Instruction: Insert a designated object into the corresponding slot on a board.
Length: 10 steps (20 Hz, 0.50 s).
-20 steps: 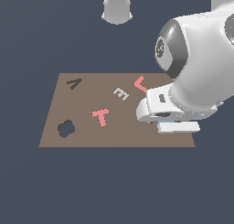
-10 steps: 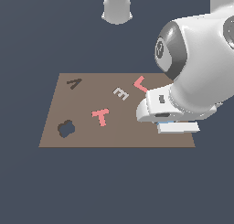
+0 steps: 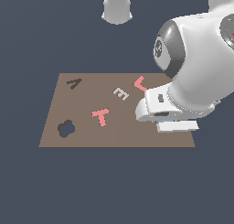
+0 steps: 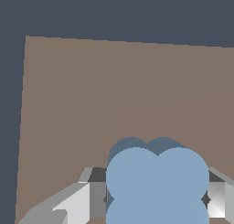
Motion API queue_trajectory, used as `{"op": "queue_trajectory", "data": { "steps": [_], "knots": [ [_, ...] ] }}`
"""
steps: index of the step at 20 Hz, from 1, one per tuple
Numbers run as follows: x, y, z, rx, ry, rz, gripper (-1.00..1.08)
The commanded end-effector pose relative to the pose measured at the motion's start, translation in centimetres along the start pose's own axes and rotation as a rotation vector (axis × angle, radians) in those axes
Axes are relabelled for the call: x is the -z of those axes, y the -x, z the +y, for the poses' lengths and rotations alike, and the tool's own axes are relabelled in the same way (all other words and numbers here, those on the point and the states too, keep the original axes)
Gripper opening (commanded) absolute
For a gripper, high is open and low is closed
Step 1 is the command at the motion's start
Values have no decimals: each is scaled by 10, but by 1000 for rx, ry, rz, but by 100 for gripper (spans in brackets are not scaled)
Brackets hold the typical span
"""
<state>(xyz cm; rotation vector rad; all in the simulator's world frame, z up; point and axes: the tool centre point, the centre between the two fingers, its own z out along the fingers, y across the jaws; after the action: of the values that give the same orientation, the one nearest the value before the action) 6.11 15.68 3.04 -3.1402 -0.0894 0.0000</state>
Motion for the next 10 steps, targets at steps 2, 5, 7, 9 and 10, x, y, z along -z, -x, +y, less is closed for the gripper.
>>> {"op": "queue_trajectory", "data": {
  "steps": [2,5,7,9,10],
  "knots": [
    [0,5,3,31,0,0,-100],
    [1,12,7,73,0,0,-100],
    [1,17,10,106,0,0,-100],
    [1,23,14,145,0,0,-100],
    [1,26,17,166,0,0,-100]
  ]
}}
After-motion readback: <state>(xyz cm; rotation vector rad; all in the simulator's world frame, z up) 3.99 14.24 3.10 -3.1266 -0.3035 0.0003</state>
